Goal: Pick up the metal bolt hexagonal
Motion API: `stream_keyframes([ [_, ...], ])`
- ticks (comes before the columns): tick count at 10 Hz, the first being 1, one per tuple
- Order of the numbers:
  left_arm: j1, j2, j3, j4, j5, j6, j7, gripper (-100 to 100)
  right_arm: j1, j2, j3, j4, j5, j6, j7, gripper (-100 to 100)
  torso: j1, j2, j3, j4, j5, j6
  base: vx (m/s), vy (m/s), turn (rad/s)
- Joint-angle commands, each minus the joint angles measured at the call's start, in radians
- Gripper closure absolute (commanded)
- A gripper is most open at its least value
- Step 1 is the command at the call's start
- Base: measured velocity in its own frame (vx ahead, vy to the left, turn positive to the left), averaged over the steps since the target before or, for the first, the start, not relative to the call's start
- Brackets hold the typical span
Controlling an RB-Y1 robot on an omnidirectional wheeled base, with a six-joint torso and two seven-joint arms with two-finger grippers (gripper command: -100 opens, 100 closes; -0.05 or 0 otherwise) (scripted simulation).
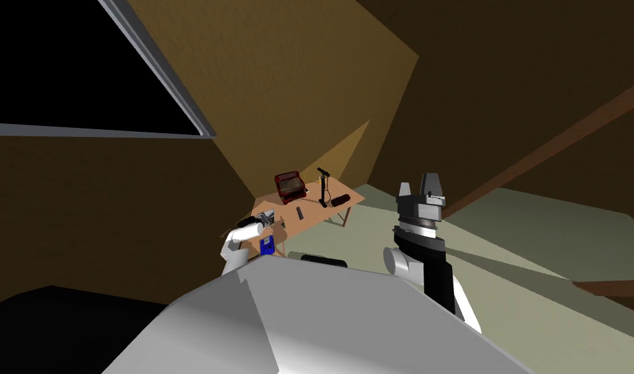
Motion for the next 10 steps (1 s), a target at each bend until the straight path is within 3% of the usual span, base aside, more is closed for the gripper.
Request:
stream_keyframes([
  [1,-0.013,0.006,0.014,0.045,0.007,0.050,0.020,-100,0.000,0.000,0.000,0.000,0.000,0.000,0.000,0,0.000,0.000,0.000,0.000,0.000,0.000,0.012,0.012,-0.265],
  [8,-0.023,0.009,0.042,0.124,0.017,0.186,0.071,-100,0.000,0.000,0.000,0.000,0.000,0.000,0.000,0,0.000,0.000,0.000,0.000,0.000,0.000,0.011,0.016,-0.150],
  [10,-0.026,0.013,0.057,0.170,0.021,0.252,0.101,-100,0.000,0.000,0.000,0.000,0.000,0.000,0.000,0,0.000,0.000,0.000,0.000,0.000,0.000,0.015,0.020,-0.232],
])
